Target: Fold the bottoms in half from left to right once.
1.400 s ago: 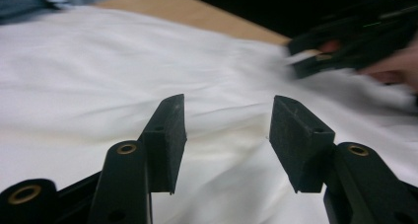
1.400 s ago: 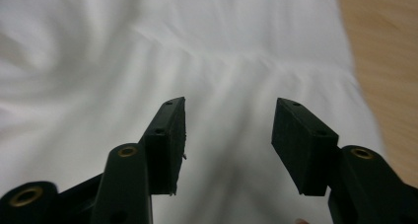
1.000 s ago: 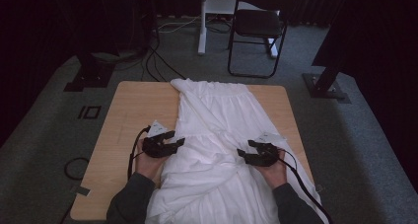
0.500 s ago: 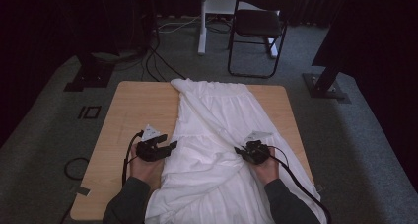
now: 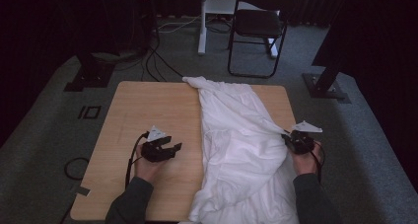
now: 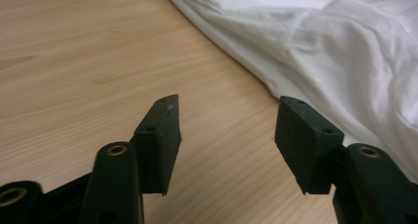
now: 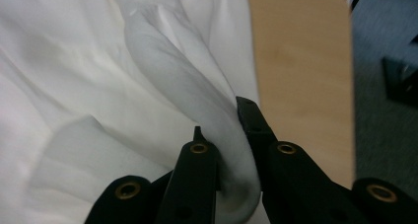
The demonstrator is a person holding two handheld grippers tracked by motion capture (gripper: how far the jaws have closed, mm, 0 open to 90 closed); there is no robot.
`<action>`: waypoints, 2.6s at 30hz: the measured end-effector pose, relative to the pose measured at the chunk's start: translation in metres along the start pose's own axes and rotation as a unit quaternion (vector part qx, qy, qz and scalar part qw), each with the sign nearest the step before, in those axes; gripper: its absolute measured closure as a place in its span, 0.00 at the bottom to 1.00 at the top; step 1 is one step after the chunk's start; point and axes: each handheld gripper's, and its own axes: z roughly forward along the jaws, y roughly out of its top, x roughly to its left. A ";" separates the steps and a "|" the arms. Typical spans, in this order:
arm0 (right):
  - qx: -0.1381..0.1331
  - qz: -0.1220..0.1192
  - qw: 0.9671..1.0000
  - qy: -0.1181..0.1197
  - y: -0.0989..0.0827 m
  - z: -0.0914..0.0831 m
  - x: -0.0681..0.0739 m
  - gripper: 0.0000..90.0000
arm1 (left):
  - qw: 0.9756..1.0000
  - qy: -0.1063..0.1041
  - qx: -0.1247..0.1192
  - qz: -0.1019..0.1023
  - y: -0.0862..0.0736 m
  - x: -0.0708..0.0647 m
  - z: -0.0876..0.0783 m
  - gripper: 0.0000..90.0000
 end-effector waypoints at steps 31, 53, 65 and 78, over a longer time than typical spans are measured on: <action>0.050 0.017 0.993 0.107 -0.017 0.050 0.055 0.93 | 0.976 0.134 0.145 0.092 0.029 0.019 0.074 1.00; 0.013 0.014 1.000 -0.002 0.056 0.070 0.058 0.50 | 0.987 0.144 0.074 0.017 0.018 0.047 0.002 0.65; 0.008 -0.076 0.985 0.156 0.071 0.071 0.136 0.57 | 0.993 0.109 0.048 0.005 -0.052 0.029 -0.087 0.50; 0.053 -0.076 0.981 0.168 0.062 0.113 0.160 0.48 | 0.993 0.017 0.100 0.063 -0.088 -0.008 -0.066 0.32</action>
